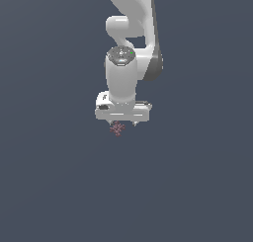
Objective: Pick up the object and move it to a goal position.
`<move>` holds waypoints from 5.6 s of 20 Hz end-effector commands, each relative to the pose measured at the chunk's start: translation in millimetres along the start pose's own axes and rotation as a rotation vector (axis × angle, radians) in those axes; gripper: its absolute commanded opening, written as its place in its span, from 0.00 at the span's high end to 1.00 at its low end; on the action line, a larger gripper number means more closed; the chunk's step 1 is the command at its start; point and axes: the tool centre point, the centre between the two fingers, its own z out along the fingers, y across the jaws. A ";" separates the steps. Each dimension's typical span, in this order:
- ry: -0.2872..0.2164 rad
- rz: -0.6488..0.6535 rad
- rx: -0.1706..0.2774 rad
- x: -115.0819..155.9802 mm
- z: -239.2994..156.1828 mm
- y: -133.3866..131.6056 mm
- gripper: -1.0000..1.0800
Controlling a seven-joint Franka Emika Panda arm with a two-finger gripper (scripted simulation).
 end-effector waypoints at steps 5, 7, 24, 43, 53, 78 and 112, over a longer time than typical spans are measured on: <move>-0.005 0.141 0.005 -12.1 19.5 6.9 0.04; -0.007 0.200 0.006 -17.3 27.2 10.0 0.04; -0.017 0.604 0.003 -57.2 75.2 33.1 0.04; -0.017 0.634 0.002 -62.2 118.4 34.8 0.04; -0.017 0.635 0.002 -61.7 128.7 34.5 1.00; -0.016 0.636 0.002 -28.4 48.6 55.4 1.00; -0.017 0.634 0.001 84.2 -198.2 118.7 1.00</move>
